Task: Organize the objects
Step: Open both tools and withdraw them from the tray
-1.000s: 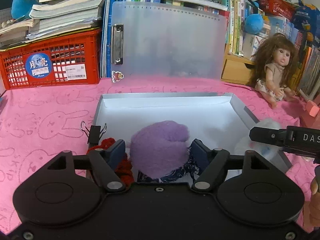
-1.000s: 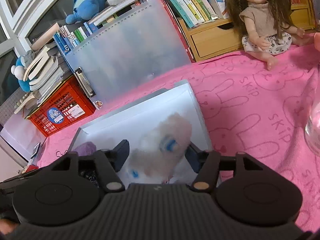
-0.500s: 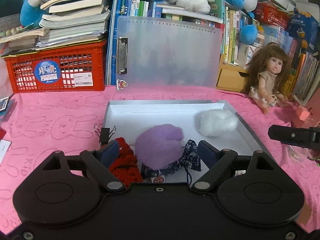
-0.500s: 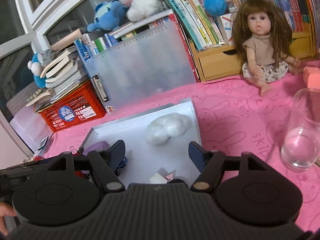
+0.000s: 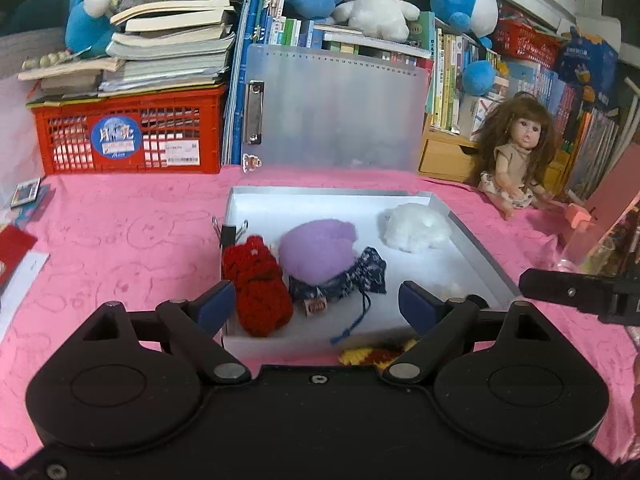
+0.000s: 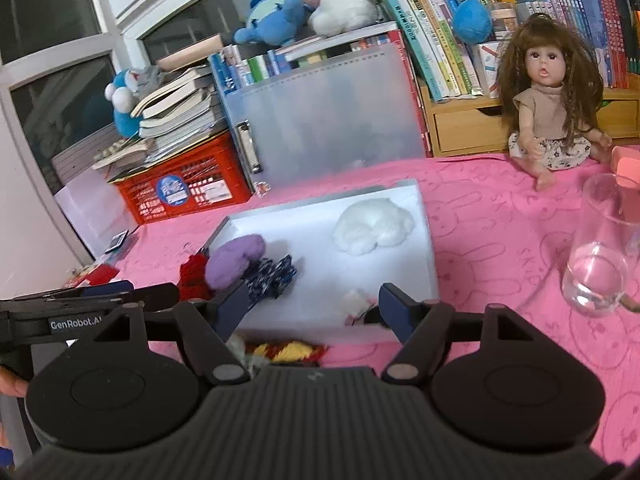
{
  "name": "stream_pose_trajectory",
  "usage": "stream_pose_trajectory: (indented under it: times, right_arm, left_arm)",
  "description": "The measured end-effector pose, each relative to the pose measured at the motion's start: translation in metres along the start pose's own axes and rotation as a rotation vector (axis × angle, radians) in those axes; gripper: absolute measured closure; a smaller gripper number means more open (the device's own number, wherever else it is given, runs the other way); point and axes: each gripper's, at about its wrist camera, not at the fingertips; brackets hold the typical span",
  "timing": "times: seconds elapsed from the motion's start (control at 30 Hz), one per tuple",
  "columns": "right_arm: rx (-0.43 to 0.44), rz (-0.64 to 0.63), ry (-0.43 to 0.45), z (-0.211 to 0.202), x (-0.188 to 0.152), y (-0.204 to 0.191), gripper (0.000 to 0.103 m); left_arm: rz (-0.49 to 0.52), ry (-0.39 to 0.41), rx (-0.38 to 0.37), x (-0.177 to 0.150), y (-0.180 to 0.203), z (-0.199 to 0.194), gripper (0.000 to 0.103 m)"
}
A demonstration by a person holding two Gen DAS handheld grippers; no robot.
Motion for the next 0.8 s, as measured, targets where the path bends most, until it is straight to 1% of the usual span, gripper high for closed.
stream_pose_trajectory:
  times: [0.17,0.33,0.6,0.8]
  right_arm:
    - [0.003,-0.013,-0.011,-0.005,-0.013,-0.003,0.020]
    - [-0.022,-0.044,-0.025,-0.009,-0.025,-0.002,0.019]
    - [-0.050,-0.064,-0.063,-0.009,-0.044,0.006,0.019]
    - [-0.065,-0.097,-0.090,-0.005,-0.060,0.005,0.019]
  left_arm:
    - [0.003,-0.007,0.004,-0.015,-0.003,-0.009,0.015]
    - [0.025,-0.011,0.024,-0.030,-0.009,-0.016,0.014]
    - [0.010,-0.052,0.057,-0.049,-0.027,-0.014,0.014]
    - [0.006,-0.070,0.063,-0.060,-0.033,-0.011,0.014]
Point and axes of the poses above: each gripper's, at about its wrist camera, not at the fingertips, and z roughly the way its jaws point, y to its right, x to its top, and after that the axes turned 10 degrees about -y, right-handed
